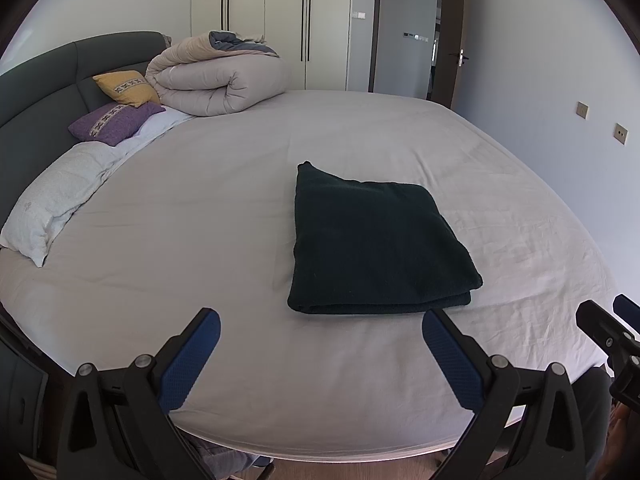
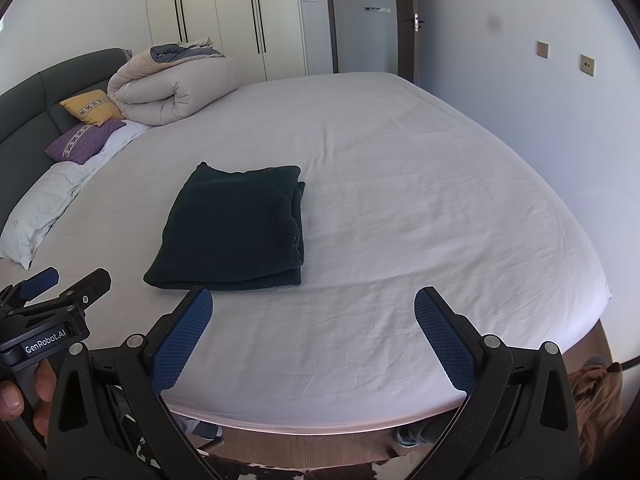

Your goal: Fold small clothes

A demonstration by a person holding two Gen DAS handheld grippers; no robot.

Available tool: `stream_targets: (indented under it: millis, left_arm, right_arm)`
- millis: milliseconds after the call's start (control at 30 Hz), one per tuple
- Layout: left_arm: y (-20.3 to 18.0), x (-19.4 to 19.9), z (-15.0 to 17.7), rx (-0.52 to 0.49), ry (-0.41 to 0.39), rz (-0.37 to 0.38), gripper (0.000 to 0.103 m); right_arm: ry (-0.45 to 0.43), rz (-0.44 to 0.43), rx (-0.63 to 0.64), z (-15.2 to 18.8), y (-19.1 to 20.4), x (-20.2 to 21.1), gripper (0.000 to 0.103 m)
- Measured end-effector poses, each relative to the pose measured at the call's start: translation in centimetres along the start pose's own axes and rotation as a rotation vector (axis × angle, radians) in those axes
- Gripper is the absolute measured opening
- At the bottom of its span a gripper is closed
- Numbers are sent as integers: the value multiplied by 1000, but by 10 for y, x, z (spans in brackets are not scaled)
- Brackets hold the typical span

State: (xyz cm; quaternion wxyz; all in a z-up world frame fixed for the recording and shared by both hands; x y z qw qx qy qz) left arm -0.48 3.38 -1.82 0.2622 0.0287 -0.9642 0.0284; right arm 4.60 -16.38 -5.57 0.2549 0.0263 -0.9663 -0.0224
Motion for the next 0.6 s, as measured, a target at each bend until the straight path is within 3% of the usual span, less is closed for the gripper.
stream_targets:
  millis: [600]
  left_arm:
    - [0, 0, 2, -3, 3, 1, 103]
  right_arm:
    - [2, 1, 1, 1, 2, 1, 103]
Point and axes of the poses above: each gripper's, at about its wrist camera, not at the fingertips, and x roughly against the way its jaws point, y to its left, z to its underside, the point moved 8 cm from there along -x, roughly the way its jaws point, and after that the axes turned 12 degrees about -y, right-handed, at the moved point
